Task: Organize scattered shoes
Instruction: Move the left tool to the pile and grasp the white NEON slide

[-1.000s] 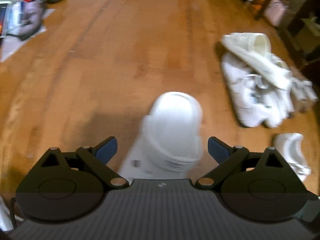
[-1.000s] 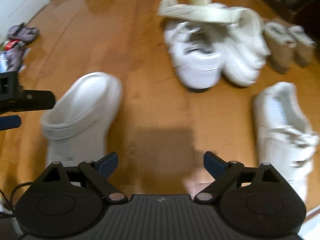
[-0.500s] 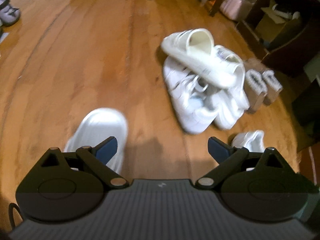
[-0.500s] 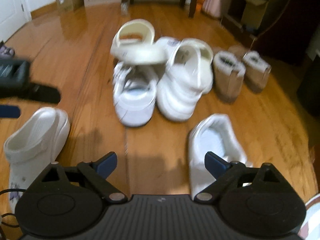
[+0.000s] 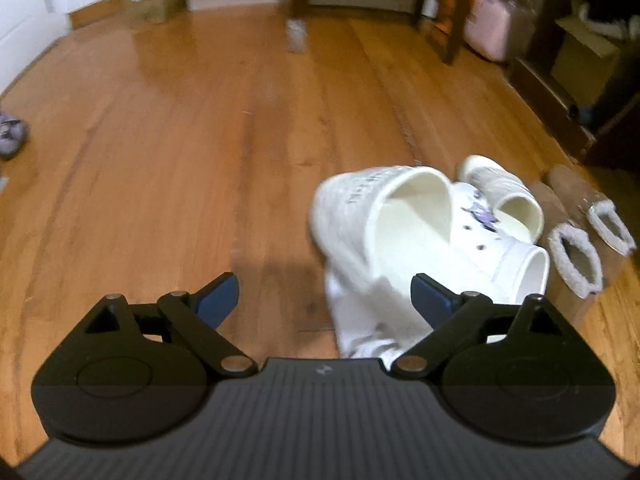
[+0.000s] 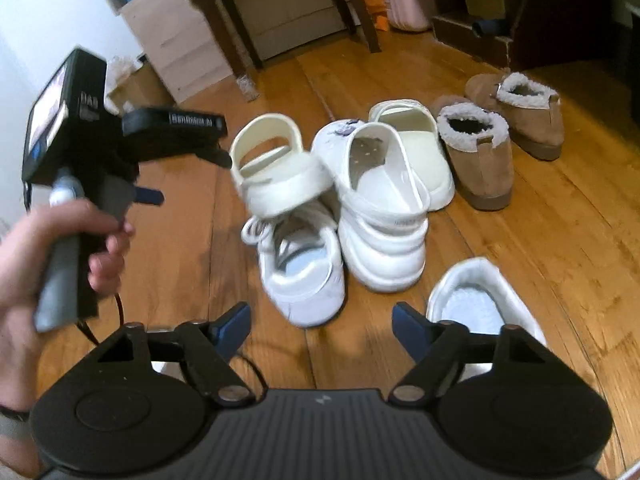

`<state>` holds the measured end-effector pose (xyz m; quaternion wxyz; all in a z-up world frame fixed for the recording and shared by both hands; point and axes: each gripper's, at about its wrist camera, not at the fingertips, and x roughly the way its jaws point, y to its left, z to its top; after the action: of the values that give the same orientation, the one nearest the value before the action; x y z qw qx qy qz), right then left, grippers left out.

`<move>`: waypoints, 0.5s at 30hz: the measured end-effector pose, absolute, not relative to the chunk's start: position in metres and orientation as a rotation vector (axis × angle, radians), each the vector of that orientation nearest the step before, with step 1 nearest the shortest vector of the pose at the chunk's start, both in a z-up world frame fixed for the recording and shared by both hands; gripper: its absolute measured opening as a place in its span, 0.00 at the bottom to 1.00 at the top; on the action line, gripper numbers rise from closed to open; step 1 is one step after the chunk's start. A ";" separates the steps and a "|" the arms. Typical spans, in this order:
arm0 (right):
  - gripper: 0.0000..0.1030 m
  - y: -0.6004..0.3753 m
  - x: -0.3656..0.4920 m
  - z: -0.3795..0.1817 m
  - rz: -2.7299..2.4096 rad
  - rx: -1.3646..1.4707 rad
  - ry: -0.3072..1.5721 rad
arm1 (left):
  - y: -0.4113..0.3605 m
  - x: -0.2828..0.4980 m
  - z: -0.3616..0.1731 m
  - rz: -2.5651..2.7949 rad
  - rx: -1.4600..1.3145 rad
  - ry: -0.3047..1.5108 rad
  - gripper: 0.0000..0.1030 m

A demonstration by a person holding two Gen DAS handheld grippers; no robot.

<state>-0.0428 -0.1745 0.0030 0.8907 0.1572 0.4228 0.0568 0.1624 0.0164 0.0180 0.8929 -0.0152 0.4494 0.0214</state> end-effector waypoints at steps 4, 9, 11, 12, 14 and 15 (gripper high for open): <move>0.79 -0.179 -0.010 0.002 0.065 0.241 0.879 | 0.006 0.178 0.013 0.059 0.054 0.860 0.91; 0.85 -0.181 0.012 0.000 0.028 0.217 0.881 | -0.005 0.194 0.004 0.026 0.141 0.861 0.95; 0.87 -0.179 0.017 0.001 -0.031 0.185 0.883 | -0.005 0.200 0.000 0.016 0.119 0.862 0.95; 0.87 -0.179 0.017 0.000 -0.039 0.181 0.881 | -0.005 0.204 -0.002 0.014 0.111 0.863 0.95; 0.88 -0.178 0.016 -0.001 -0.047 0.177 0.879 | -0.005 0.209 -0.007 0.040 0.119 0.864 0.95; 0.88 -0.178 0.015 -0.002 -0.039 0.181 0.887 | -0.004 0.212 -0.009 0.053 0.123 0.865 0.95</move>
<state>0.0146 -0.1776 -0.0020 0.8992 0.0876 0.4283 -0.0191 0.2120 -0.0043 -0.0090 0.9057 0.0594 0.4189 0.0257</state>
